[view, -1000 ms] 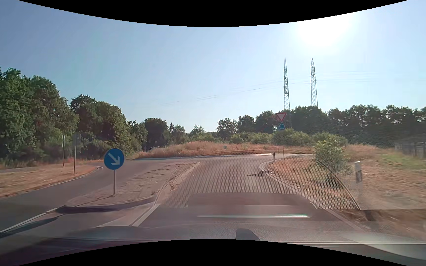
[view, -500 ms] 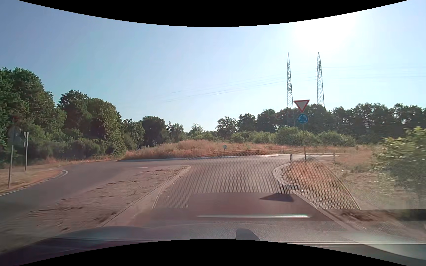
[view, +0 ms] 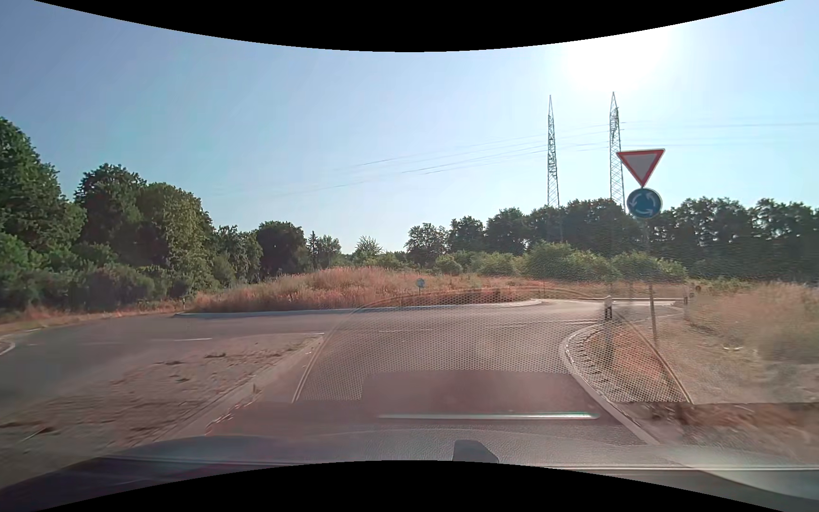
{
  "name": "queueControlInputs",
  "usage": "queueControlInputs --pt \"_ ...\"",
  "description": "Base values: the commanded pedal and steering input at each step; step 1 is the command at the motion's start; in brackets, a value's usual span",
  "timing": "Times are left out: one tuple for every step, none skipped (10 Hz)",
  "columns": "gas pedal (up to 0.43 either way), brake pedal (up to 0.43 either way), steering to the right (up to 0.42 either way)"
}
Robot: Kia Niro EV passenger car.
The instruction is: Follow the waypoints while adhering to traffic rules and regulations
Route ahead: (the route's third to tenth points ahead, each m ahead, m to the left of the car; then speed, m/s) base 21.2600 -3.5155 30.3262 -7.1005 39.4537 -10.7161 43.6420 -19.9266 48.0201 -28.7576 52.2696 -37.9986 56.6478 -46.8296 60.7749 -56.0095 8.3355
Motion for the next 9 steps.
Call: queueControlInputs --pt "0.000 0.122 0.058" --pt "0.000 0.055 0.069" --pt "0.000 0.000 0.084" --pt "0.000 0.000 0.094" --pt "0.000 0.000 0.101" --pt "0.000 0.000 0.108" --pt "0.000 0.000 0.112" --pt "0.000 0.000 0.116" --pt "0.028 0.000 0.117"
